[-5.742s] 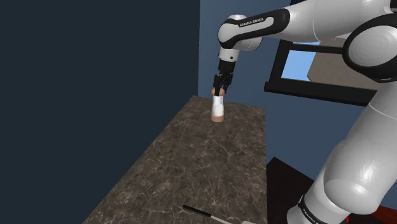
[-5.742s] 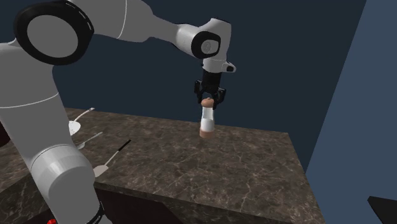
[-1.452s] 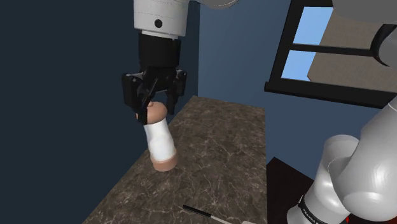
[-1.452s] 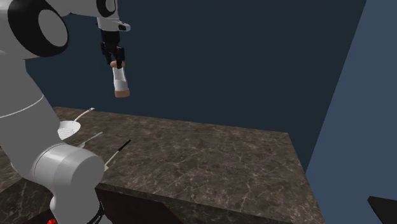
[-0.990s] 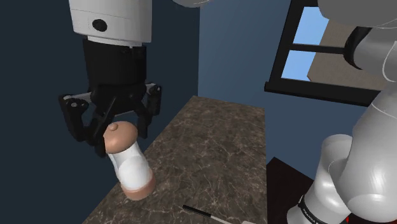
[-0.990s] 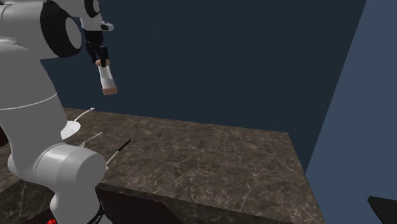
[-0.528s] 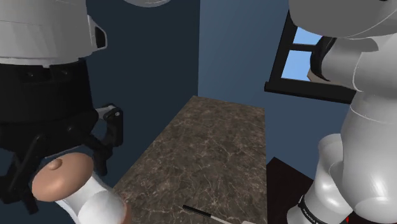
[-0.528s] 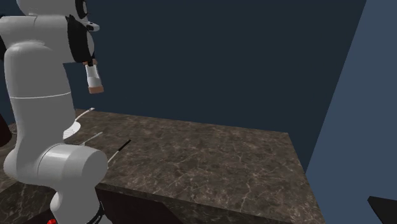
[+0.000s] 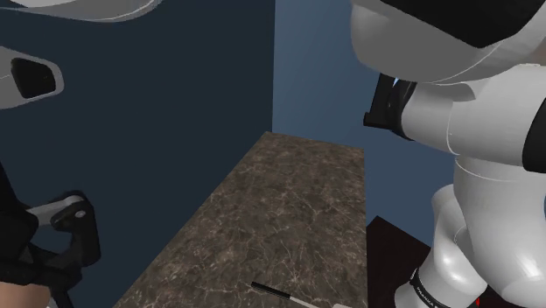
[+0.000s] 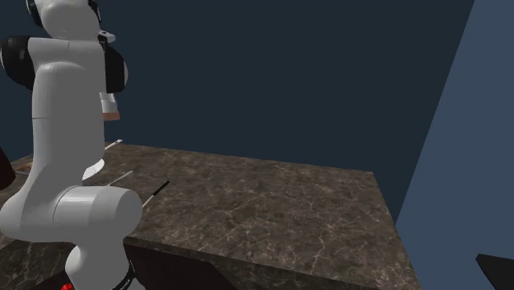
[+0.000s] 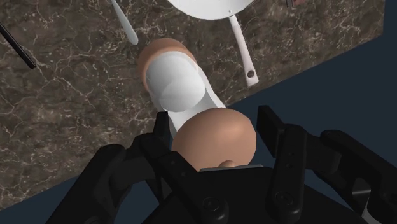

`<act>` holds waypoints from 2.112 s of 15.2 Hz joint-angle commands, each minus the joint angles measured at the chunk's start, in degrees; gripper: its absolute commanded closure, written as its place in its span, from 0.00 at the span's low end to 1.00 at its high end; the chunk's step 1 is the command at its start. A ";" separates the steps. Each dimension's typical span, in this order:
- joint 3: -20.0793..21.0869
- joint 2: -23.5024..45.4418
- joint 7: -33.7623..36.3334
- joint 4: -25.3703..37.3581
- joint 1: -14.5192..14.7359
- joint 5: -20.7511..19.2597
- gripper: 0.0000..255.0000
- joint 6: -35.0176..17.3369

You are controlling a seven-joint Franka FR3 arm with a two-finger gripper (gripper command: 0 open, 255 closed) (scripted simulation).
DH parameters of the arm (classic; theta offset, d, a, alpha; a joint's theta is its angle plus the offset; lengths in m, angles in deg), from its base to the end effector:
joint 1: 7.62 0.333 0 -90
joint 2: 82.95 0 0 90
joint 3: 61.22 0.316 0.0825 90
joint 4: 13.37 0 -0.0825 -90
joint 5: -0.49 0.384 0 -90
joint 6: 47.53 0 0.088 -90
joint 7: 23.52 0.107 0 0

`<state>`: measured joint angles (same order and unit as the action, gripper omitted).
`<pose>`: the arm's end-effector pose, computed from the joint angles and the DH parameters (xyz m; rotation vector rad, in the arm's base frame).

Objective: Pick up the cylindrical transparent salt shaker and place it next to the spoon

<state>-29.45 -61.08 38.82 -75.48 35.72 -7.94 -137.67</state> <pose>0.2631 0.5997 0.6475 -2.9664 -0.2420 -0.0199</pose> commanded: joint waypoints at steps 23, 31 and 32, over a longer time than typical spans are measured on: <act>-0.21 -4.93 -1.08 -25.84 -4.23 2.66 1.00 -21.25; -0.49 -4.32 -0.95 -31.26 -4.47 2.23 1.00 -27.17; -0.54 -4.18 -0.91 -31.86 -4.47 2.13 1.00 -27.88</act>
<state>-29.96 -65.24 37.90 -106.60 31.31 -5.80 -164.79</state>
